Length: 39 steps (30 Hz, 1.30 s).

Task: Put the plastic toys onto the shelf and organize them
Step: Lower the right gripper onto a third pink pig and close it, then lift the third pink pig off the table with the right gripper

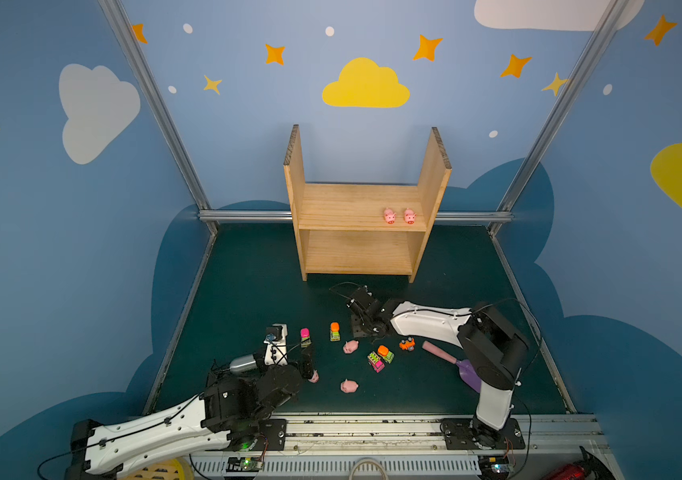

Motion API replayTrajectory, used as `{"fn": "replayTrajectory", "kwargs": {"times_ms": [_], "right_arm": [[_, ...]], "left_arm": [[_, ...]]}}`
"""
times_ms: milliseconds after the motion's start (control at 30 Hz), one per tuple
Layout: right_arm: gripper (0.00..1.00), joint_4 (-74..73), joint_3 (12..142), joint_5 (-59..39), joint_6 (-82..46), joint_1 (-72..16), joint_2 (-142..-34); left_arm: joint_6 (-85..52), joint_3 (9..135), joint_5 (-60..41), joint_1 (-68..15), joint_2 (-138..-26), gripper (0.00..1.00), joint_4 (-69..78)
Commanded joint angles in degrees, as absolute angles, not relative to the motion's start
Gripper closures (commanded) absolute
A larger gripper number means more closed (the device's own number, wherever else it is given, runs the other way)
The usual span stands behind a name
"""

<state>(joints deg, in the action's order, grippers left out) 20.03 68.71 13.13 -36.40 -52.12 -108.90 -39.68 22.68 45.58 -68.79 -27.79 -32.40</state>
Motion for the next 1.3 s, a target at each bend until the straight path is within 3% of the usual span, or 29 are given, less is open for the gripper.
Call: {"fn": "replayTrajectory", "kwargs": {"times_ms": [0, 200, 333, 567, 1267], "right_arm": [[0.62, 21.5, 71.1, 12.7, -32.5, -50.9, -110.6], [0.44, 20.6, 71.2, 13.0, -31.9, -50.6, -110.6], [0.41, 18.9, 69.1, 12.9, -33.6, -51.2, -110.4], [0.42, 14.4, 65.1, 18.5, -35.2, -55.3, -109.7], [0.50, 6.9, 57.4, 23.3, -39.9, -56.5, -109.4]], "left_arm": [[-37.8, 24.3, 46.3, -67.7, -28.6, 0.00, -31.8], [-37.1, 24.6, 44.5, -66.0, -29.9, 0.00, -31.0], [-36.8, 24.3, 43.6, -65.6, -30.3, 0.00, -30.3], [-36.3, 24.1, 42.5, -65.5, -30.2, 0.00, -29.6], [-37.5, 23.6, 40.6, -65.5, -27.4, 0.00, -30.9]]}}
